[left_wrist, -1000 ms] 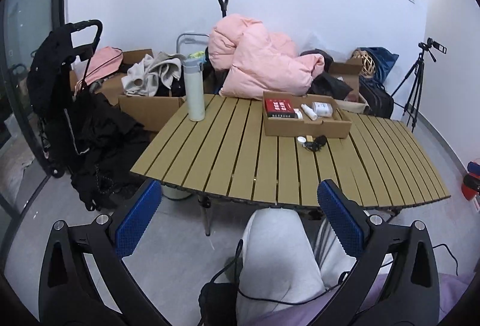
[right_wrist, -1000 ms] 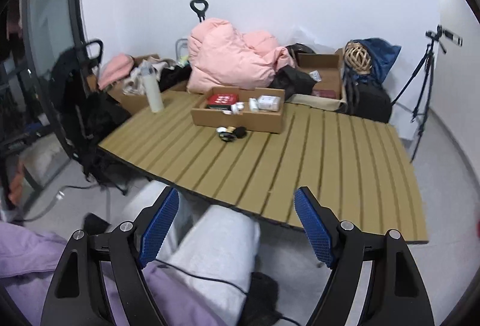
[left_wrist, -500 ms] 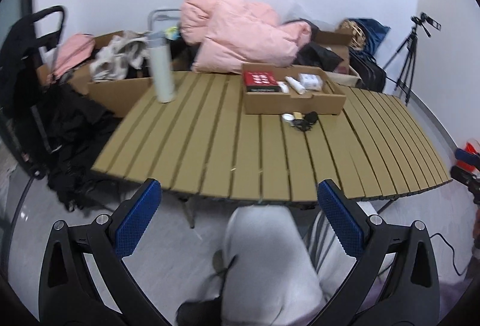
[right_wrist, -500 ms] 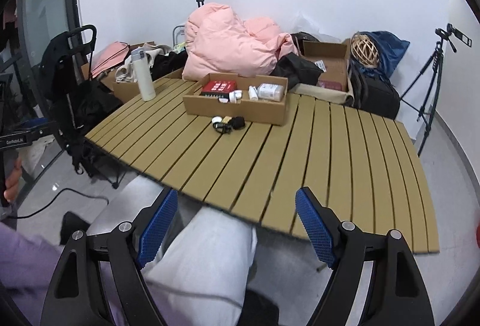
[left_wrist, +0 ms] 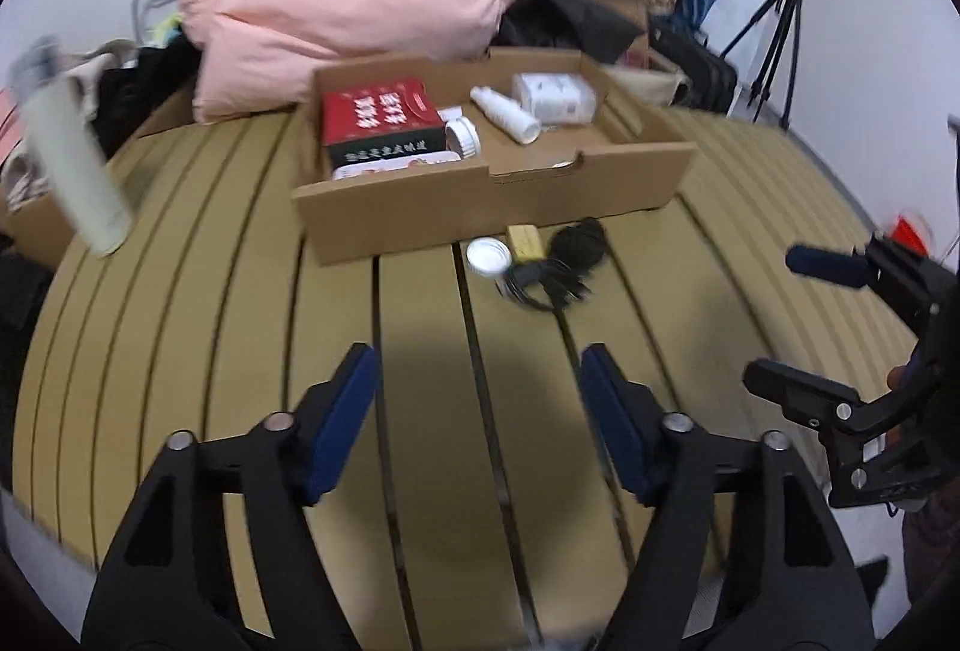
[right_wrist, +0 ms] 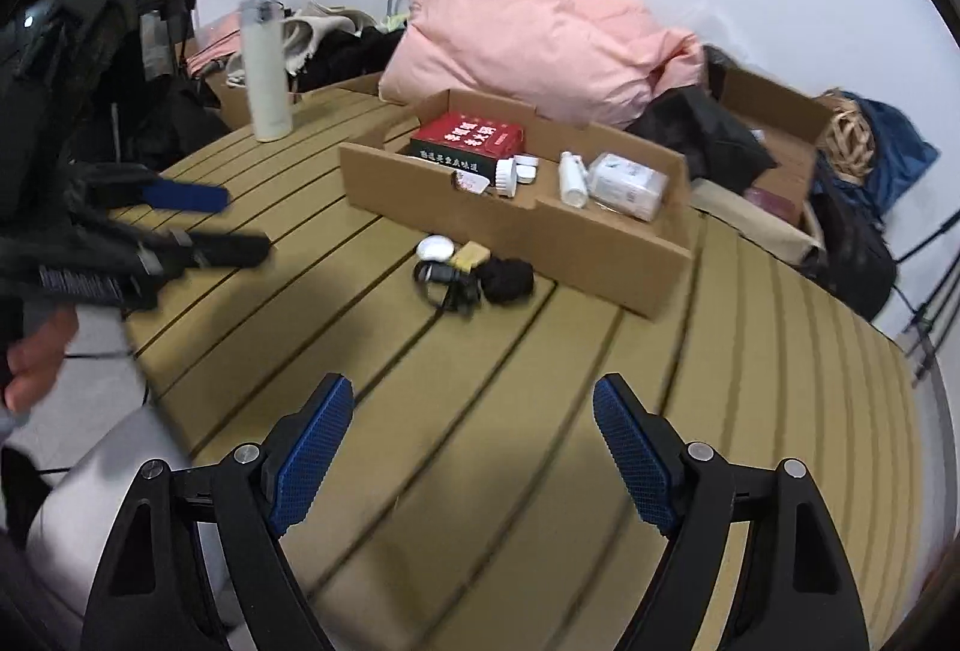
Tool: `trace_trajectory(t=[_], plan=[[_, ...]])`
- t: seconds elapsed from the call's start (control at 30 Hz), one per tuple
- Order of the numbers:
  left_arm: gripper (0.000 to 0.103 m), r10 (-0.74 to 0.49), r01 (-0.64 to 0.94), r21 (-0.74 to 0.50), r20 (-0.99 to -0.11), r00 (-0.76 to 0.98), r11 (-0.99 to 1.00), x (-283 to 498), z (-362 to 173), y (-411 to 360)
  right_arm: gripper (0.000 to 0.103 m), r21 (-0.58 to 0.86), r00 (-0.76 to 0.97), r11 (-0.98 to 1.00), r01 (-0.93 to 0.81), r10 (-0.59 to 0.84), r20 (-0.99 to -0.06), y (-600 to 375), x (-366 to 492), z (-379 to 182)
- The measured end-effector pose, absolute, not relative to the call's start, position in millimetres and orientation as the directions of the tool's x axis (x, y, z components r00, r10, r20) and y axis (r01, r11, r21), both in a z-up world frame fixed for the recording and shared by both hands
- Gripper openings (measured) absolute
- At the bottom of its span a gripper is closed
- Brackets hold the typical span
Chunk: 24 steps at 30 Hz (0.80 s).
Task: Organize objects
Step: 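Withdraw both grippers from the tray, then grasp the black hair tie with the right gripper while the left gripper grasps a white cap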
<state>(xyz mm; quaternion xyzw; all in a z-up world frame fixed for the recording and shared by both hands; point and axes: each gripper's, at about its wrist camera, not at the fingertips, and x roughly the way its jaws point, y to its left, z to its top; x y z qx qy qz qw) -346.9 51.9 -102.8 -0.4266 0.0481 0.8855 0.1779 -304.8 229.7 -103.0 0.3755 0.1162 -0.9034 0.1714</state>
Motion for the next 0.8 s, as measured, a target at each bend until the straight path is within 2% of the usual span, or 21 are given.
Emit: trace_trajectory(t=[0.13, 0.2, 0.33, 0.37, 0.4, 0.43, 0.47, 0.67, 0.8], plan=[[0.044, 0.26, -0.336, -0.086, -0.814, -0.52, -0.938, -400, -131, 66, 0.085, -0.013, -0.633, -0.923, 0.384, -0.252, -0.732, 228, -373, -121], [0.041, 0.267, -0.326, -0.11, -0.83, -0.489, -0.939, -418, -143, 71, 0.083, -0.001, -0.619, -0.93, 0.367, -0.243, -0.747, 227, -401, -132], [0.04, 0.284, -0.329, -0.136, -0.844, -0.456, -0.934, -437, -157, 80, 0.058, 0.024, -0.593, -0.935, 0.354, -0.244, -0.767, 222, -433, -151], [0.037, 0.276, -0.331, -0.125, -0.843, -0.461, -0.935, -439, -159, 82, 0.057, 0.029, -0.593, -0.938, 0.346, -0.243, -0.768, 222, -436, -155], [0.03, 0.269, -0.328, -0.119, -0.846, -0.461, -0.937, -440, -161, 84, 0.056, 0.037, -0.589, -0.94, 0.339, -0.243, -0.771, 221, -439, -161], [0.009, 0.26, -0.323, -0.116, -0.855, -0.449, -0.939, -443, -164, 85, 0.05, 0.05, -0.583, -0.94, 0.338, -0.251, -0.772, 220, -439, -165], [0.005, 0.258, -0.313, -0.121, -0.856, -0.447, -0.942, -443, -166, 85, 0.045, 0.062, -0.581, -0.938, 0.34, -0.262, -0.77, 219, -439, -168], [0.001, 0.267, -0.29, -0.144, -0.852, -0.45, -0.946, -436, -164, 76, 0.04, 0.068, -0.597, -0.944, 0.324, -0.26, -0.759, 224, -436, -170], [0.001, 0.267, -0.25, -0.161, -0.833, -0.484, -0.955, -423, -139, 61, 0.04, 0.073, -0.629, -0.953, 0.295, -0.251, -0.736, 236, -426, -150]])
